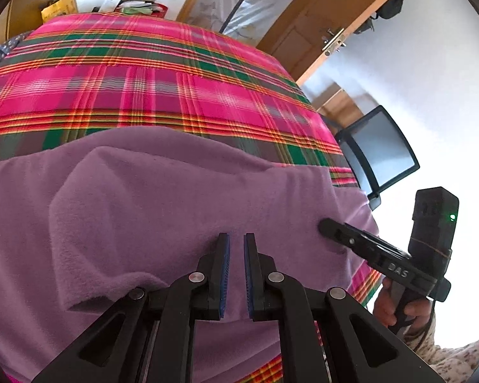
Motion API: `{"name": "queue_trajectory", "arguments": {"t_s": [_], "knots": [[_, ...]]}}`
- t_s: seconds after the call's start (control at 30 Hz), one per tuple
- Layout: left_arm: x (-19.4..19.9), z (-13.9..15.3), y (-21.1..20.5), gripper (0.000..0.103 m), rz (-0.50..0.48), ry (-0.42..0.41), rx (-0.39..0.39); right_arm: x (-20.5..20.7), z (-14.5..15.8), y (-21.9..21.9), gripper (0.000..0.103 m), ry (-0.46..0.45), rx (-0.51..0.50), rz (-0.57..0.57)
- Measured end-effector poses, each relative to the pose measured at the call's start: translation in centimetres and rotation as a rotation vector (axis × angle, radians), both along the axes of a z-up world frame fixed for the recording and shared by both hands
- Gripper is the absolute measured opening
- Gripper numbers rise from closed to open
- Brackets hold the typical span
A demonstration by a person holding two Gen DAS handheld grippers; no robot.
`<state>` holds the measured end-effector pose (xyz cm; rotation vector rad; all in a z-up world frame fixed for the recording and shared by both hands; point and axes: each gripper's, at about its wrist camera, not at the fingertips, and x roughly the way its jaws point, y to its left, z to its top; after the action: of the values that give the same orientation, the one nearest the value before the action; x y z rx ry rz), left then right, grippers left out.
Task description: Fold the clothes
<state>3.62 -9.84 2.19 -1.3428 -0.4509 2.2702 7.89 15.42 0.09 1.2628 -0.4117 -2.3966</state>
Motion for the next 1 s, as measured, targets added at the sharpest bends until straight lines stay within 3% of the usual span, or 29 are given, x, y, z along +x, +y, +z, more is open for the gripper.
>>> {"name": "queue_trajectory", "arguments": {"t_s": [0.03,0.23,0.43,0.67,0.8,0.87,0.97,1.0], "knots": [[0.0,0.2,-0.1,0.009,0.005,0.005,0.001,0.2,0.5,-0.5,0.011,0.03,0.018,0.011],[0.4,1.8,-2.0,0.009,0.055,0.053,0.038,0.9,3.5,-4.6,0.009,0.181,-0.01,0.134],[0.9,3.2,-4.7,0.009,0.154,0.096,0.034,0.4,4.8,-11.3,0.009,0.233,-0.051,0.306],[1.3,3.3,-8.8,0.009,0.302,0.097,0.052,-0.9,3.4,-17.8,0.01,0.156,-0.073,0.443],[1.2,3.5,-9.7,0.009,0.345,0.095,0.044,-2.3,1.6,-19.2,0.012,0.034,-0.106,0.492],[1.0,3.8,-9.4,0.009,0.341,0.105,0.031,-2.4,1.8,-18.8,0.013,0.035,-0.083,0.498],[0.9,4.1,-8.6,0.009,0.31,0.12,0.009,-2.2,2.6,-17.8,0.024,0.07,-0.042,0.494],[0.7,4.1,-8.1,0.009,0.293,0.117,0.003,-2.0,3.2,-17.0,0.033,0.101,-0.029,0.482]]}}
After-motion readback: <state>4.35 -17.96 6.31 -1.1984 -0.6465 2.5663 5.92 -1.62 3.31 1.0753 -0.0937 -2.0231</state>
